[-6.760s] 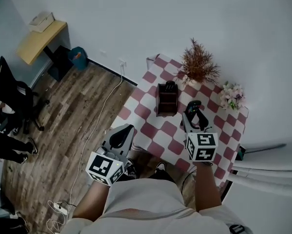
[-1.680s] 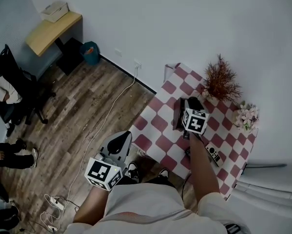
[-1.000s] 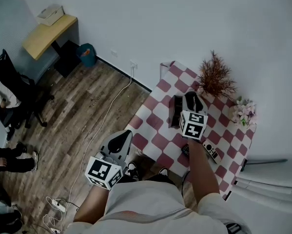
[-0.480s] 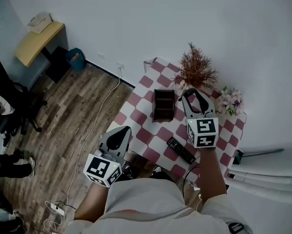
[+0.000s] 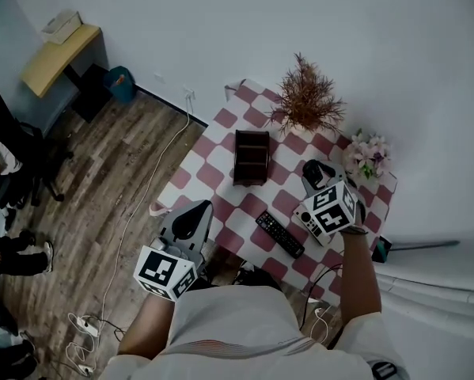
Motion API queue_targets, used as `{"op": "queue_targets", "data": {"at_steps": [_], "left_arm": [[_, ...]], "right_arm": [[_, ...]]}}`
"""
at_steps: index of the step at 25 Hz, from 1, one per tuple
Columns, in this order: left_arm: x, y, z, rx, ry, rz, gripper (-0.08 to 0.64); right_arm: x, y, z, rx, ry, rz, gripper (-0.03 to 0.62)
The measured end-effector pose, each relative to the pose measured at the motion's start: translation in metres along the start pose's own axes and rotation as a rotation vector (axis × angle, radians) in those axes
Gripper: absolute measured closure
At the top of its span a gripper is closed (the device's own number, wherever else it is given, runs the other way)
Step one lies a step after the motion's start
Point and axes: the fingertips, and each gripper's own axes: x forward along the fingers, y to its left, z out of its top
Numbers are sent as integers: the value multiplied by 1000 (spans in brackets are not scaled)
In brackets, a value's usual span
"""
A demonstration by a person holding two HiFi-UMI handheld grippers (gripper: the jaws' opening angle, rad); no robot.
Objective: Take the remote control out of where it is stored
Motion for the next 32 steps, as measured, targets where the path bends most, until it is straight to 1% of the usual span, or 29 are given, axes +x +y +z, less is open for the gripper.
{"op": "queue_targets", "data": {"at_steps": [4,8,10,12,19,25,29,32], "left_arm": [[3,-6,-10,-6,14,21,551],[-2,-2,-20,-17,33,67,551],[-6,2,-24,-25,43,92,551],[-9,8,-27,-33,52,114,551],[-11,24,-31,-44,68,153,551],[-17,35,-36,-57,71,179,551],[-25,45,-39,-60,74,197,551],[-31,52,-37,-58,70,208,551]], "right_arm": [[36,16,-36,-134,160,87,396],[73,32,-73,-295,316,156,397],[88,40,-83,-349,371,195,397],[101,48,-85,-381,395,229,397],[132,68,-83,-394,405,315,400],[145,74,-89,-414,425,342,402],[147,82,-93,-357,417,373,400],[147,82,-92,-322,401,381,400]]}}
